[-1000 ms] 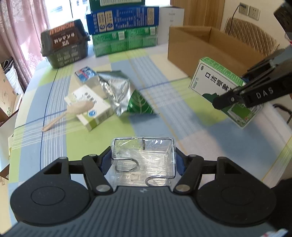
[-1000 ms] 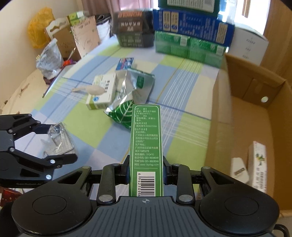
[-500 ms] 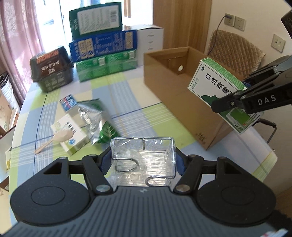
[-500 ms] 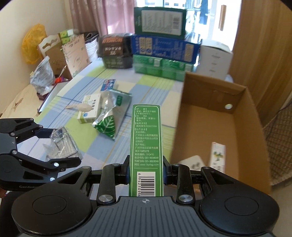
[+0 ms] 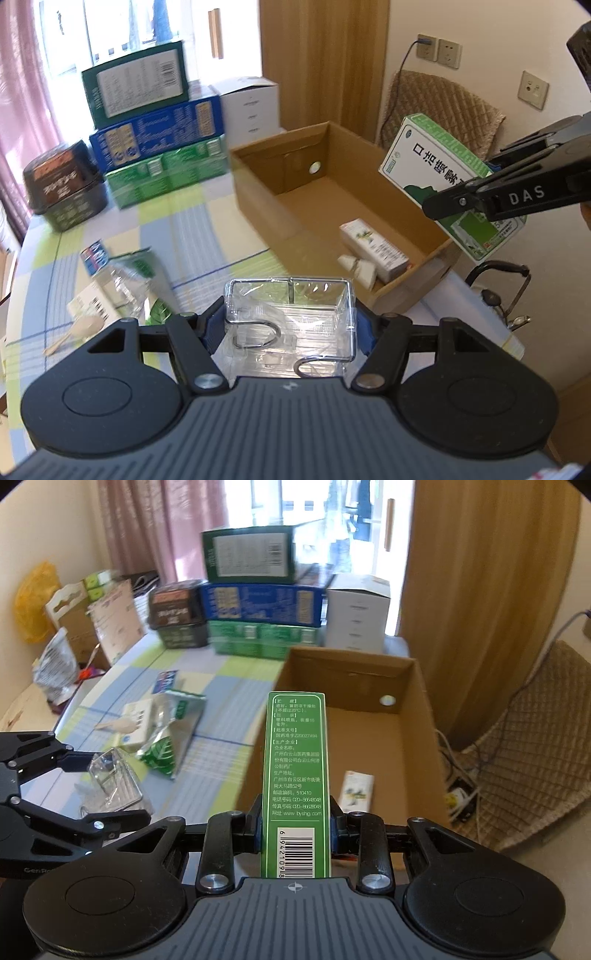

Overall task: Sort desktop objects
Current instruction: 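Lift the clear holder and green box and carry both over the cardboard box, then open both tools to drop the holder and green box into the box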

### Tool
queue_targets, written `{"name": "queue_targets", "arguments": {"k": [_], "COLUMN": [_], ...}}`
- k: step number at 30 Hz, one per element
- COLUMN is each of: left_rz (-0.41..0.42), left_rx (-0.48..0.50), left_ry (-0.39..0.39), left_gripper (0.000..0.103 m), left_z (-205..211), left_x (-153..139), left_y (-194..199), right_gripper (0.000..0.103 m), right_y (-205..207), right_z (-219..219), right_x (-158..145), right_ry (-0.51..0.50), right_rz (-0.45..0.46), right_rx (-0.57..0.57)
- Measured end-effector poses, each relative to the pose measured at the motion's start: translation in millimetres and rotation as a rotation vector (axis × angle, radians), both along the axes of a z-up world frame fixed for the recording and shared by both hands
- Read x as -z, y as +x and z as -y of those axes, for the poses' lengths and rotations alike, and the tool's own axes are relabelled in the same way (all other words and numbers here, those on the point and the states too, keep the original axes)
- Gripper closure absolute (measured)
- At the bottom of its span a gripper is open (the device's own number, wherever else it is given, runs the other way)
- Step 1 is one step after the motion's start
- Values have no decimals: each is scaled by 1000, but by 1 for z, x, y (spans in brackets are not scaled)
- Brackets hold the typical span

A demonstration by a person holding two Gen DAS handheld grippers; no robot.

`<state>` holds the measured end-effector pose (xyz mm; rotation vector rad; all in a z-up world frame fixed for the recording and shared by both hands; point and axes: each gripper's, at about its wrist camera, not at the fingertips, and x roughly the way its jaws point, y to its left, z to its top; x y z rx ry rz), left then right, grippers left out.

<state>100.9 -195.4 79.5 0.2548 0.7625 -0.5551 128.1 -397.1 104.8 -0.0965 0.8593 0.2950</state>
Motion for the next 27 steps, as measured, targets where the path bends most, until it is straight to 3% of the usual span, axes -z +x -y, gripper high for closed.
{"name": "queue_targets", "arguments": {"k": [12,27], "left_rz": [4,-20], "left_rx": [72,97], "left_ry": [-12,7], "left_gripper": [40,40], "left_z": [68,107], "left_x": [-1,21], "left_y": [26,65], "right_gripper": [75,75], "right_y": [32,70], "right_z": [46,75], "right_x": [13,41], "right_ry": [2,-3], "right_rz": [-28,-75], "right_rx": [57,92]}}
